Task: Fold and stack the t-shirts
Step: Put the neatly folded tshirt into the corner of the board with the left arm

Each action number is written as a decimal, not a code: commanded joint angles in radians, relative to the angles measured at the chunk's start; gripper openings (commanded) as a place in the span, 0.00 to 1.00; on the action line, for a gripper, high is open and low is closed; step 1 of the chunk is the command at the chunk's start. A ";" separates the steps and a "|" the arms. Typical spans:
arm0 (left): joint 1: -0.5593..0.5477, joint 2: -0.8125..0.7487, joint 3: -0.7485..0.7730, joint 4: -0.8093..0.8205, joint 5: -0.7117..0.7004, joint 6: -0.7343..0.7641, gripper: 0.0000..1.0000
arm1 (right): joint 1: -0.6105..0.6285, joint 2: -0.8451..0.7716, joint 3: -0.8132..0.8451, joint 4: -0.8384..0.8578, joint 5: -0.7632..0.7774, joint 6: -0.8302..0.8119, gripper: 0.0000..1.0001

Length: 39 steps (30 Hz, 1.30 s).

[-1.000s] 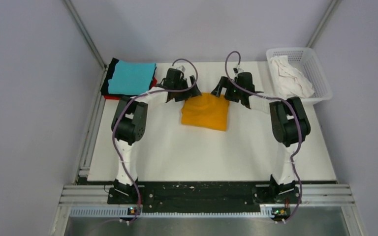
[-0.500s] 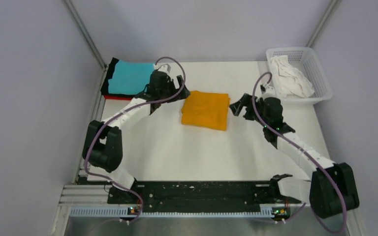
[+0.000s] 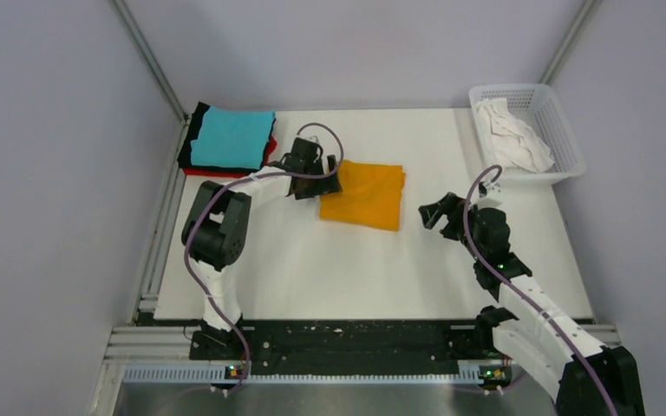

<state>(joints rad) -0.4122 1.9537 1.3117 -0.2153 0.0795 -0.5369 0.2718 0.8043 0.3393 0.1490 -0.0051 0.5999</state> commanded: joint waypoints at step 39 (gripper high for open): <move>-0.094 0.057 0.309 0.139 -0.851 0.895 0.00 | -0.003 -0.085 -0.066 -0.017 0.066 -0.109 0.99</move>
<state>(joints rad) -0.5606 2.1197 1.6203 -0.2840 -0.7422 0.1280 0.2718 0.7361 0.2810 0.1108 0.0338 0.5148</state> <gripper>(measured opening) 0.126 0.987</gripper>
